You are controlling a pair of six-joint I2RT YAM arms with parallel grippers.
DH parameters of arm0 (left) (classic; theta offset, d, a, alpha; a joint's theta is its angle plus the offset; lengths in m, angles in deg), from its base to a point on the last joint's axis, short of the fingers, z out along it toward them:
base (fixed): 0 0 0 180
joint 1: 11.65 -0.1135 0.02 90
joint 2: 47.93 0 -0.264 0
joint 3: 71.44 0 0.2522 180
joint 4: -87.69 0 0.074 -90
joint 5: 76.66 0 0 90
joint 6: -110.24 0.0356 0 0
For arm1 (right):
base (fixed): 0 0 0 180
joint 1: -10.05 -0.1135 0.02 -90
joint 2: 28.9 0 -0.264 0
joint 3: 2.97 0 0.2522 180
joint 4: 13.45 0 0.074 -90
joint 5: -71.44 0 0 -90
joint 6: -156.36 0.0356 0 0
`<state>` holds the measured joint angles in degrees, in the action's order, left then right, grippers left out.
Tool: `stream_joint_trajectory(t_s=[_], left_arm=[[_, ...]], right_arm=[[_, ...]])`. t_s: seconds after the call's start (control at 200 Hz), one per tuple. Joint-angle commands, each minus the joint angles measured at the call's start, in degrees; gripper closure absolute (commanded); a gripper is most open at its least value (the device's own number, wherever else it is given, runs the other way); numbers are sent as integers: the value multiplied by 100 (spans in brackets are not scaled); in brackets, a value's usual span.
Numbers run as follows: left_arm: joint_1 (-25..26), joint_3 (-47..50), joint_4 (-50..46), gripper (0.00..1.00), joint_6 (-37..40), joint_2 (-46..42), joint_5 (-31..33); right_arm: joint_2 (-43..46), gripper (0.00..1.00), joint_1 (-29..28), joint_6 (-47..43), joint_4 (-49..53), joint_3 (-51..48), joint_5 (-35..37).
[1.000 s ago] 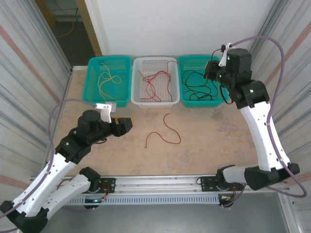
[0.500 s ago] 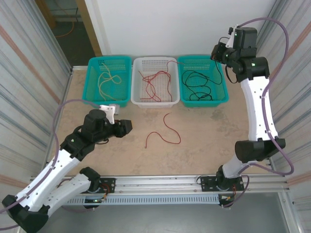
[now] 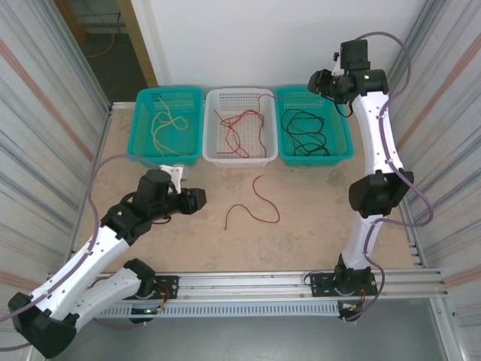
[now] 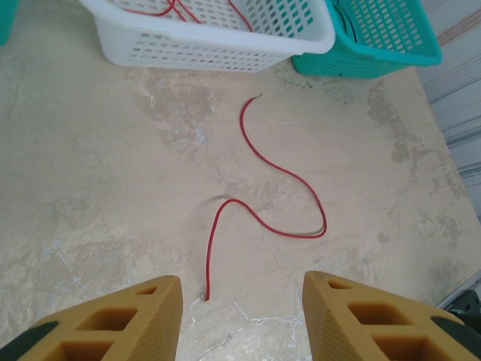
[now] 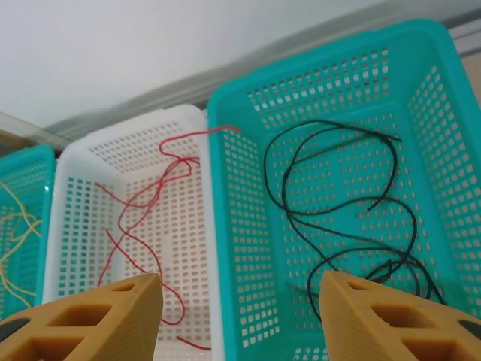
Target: Untangle the cables
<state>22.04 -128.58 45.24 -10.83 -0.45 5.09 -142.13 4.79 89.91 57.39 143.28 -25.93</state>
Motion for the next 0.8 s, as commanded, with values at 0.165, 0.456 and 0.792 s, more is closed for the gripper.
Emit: stream_joint_trajectory(t_s=[0.165,0.456,0.792], left_arm=[[-38,259,354,46,5,828,-83],[-38,115,671,46,109,2177,-428],[542,-725,422,61,562,3878,-558]], right_arm=[[1530,46,-392,67,-570,-1537,83],[4017,40,-1109,760,-1884,-4980,-89],[4933,41,-1952,1043,-1744,-6338,385]])
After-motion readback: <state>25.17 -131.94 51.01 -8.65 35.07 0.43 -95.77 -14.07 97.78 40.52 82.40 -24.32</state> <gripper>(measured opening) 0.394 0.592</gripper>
